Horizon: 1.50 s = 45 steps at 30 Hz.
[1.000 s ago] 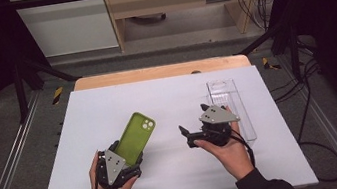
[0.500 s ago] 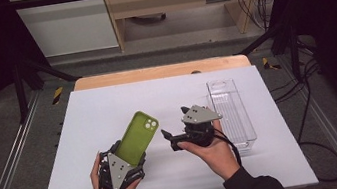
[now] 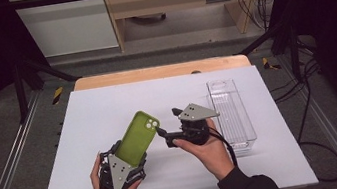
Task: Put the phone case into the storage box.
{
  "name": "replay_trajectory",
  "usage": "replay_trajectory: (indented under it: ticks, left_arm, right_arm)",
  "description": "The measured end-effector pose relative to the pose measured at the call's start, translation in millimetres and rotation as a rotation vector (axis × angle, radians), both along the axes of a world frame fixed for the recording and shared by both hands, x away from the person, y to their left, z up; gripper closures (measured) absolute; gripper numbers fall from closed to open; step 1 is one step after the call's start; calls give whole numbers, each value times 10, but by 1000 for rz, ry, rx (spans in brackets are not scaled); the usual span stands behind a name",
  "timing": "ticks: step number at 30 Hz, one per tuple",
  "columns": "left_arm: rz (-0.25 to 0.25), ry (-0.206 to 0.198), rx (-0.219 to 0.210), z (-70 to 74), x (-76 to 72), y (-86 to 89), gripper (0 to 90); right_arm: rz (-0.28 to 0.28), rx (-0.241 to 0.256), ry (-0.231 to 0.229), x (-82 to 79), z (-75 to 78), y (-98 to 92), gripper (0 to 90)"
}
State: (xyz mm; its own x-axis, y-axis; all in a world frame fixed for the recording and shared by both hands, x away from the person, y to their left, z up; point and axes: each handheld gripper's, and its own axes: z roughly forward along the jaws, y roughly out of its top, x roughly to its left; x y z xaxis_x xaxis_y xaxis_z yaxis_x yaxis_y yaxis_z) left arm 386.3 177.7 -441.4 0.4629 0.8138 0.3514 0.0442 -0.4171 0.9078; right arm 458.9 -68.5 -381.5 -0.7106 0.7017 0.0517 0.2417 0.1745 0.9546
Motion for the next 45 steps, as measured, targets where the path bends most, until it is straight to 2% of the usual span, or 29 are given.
replay_trajectory:
  ticks: [12, 25, 33, 45]
  left_arm:
    - [-6, -16, 9, 15, -28, -31, 160]
    - [-12, -40, -8, 38, -56, -44, 160]
    - [-9, -56, -3, 45, -59, -47, 160]
    - [2, -46, -9, 25, -58, -42, 160]
  right_arm:
    - [33, 42, 33, 27, -6, 76, 295]
    - [53, 70, 54, 66, -23, 181, 454]
    - [71, 86, 74, 83, -37, 194, 545]
    - [85, 109, 97, 79, -45, 197, 634]
